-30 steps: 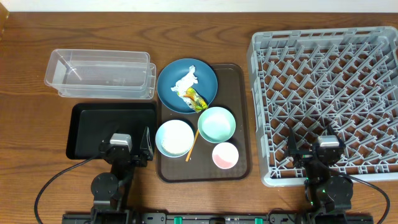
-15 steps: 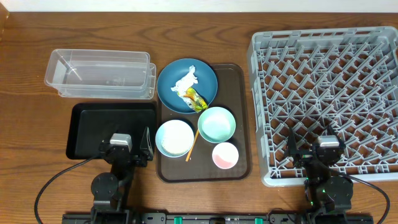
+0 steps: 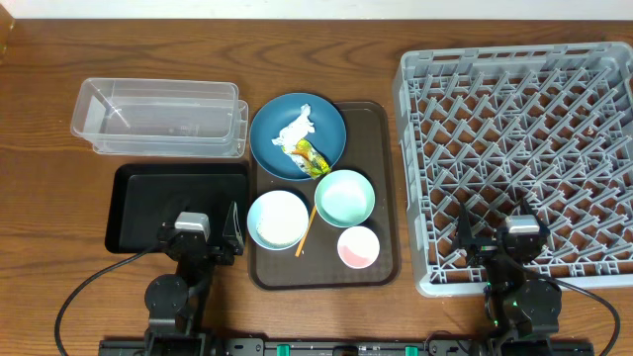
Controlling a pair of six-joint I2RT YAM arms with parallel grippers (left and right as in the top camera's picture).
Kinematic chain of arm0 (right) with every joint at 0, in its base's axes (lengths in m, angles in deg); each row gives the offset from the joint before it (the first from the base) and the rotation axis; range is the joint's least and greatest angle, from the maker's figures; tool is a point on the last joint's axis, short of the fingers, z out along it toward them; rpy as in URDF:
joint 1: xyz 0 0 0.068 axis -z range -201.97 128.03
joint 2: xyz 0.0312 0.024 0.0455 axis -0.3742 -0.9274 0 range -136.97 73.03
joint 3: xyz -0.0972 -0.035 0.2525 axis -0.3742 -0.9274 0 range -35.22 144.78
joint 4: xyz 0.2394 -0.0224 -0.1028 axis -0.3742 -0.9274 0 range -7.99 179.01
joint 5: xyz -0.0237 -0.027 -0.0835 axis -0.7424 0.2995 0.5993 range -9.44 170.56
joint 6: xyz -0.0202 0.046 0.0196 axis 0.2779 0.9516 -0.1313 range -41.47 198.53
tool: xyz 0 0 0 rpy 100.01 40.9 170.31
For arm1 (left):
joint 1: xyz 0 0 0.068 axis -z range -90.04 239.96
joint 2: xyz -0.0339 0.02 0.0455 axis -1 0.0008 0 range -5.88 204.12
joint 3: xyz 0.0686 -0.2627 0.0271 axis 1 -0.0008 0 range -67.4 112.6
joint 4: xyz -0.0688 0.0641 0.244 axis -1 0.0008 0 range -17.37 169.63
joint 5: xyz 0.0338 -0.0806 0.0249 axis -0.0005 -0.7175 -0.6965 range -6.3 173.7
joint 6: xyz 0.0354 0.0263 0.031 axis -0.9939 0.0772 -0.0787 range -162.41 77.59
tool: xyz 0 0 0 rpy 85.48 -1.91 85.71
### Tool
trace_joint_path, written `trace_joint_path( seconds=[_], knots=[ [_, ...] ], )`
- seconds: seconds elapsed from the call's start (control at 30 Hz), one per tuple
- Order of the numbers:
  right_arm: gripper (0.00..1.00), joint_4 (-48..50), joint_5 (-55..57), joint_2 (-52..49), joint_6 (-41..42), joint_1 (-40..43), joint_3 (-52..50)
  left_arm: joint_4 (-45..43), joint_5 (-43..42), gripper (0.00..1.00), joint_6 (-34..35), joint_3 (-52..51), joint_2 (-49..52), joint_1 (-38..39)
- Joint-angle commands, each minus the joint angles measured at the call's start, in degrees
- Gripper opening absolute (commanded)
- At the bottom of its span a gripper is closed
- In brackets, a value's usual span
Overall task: Sort waste into correct bins and load items into the dishwasher rack
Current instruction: 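Raise the left gripper from rest toward the blue plate, then grasp the white crumpled tissue on the blue plate with the left gripper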
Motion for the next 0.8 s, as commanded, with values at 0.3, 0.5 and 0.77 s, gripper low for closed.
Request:
trace_joint_path(
  seconds=[0.3,0.5,0.77],
  knots=[
    [0.99,-3.15,0.68,-0.83,6.80,0.04,3.10,7.26,-0.63,0.83,9.75,4.37,3.85,0.02],
    [0.99,-11.50,1.09,-7.37,6.84,0.04,13.53,17.81,-0.70,0.83,9.75,17.51,15.37,0.02],
    [0.99,-29.75,0.00,-25.57,6.84,0.04,33.79,39.04,-4.31,0.83,9.73,41.35,36.96,0.02]
  ],
)
